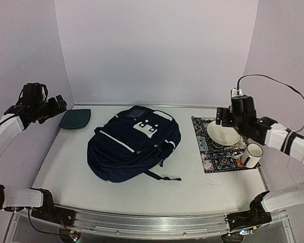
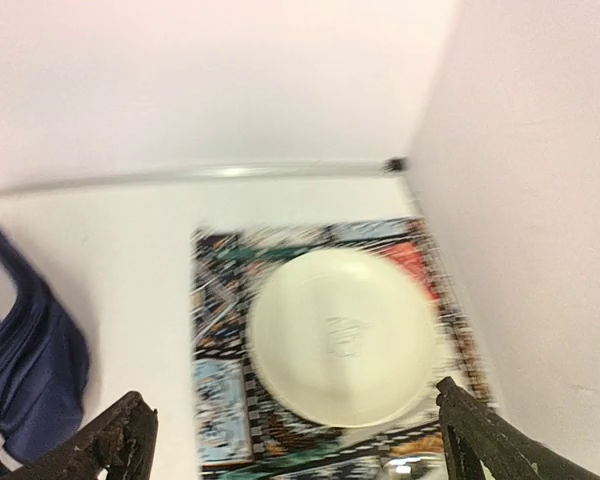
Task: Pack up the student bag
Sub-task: Reset both arms
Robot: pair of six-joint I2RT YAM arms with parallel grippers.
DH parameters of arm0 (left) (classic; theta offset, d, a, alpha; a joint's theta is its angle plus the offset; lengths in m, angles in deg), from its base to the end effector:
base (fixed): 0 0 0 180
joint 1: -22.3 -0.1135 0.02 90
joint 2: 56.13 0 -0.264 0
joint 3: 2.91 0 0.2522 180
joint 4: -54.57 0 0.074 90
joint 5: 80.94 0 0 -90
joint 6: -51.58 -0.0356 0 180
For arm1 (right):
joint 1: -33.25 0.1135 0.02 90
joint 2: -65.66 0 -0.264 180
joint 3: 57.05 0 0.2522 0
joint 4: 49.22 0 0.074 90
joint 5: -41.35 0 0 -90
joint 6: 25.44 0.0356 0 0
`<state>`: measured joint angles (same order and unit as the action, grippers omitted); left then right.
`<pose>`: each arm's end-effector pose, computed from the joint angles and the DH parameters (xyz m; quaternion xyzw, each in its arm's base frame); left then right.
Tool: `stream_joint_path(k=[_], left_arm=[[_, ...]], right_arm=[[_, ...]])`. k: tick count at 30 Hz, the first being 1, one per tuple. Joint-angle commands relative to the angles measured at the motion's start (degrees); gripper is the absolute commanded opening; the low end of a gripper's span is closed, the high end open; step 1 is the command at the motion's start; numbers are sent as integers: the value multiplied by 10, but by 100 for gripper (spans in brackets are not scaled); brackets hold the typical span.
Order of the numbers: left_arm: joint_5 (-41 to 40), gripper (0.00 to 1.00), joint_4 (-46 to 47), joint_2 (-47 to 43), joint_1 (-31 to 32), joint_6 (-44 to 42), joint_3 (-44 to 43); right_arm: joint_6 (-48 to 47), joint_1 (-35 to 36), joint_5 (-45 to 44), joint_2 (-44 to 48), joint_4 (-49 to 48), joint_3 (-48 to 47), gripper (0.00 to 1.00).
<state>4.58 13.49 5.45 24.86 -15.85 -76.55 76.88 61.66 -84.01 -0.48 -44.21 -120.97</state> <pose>0.2366 -0.0078 0.3453 -0.1691 0.8445 -0.0774 0.5022 0.2450 0.1091 0.3322 0.0988 0.7359 0.0056 0.6698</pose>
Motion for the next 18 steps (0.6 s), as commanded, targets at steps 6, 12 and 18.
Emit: stream_joint_path(k=[6,12,18], left_arm=[[-102,100,8,-196,2,-65,11],[-115,100,27,-268,7,-79,57],[-113,100,59,-340,7,-83,117]], right_arm=[[-40,5,-66,235,80,71,98],[-53,5,-54,329,91,106,98],[-56,5,-45,397,114,142,98]])
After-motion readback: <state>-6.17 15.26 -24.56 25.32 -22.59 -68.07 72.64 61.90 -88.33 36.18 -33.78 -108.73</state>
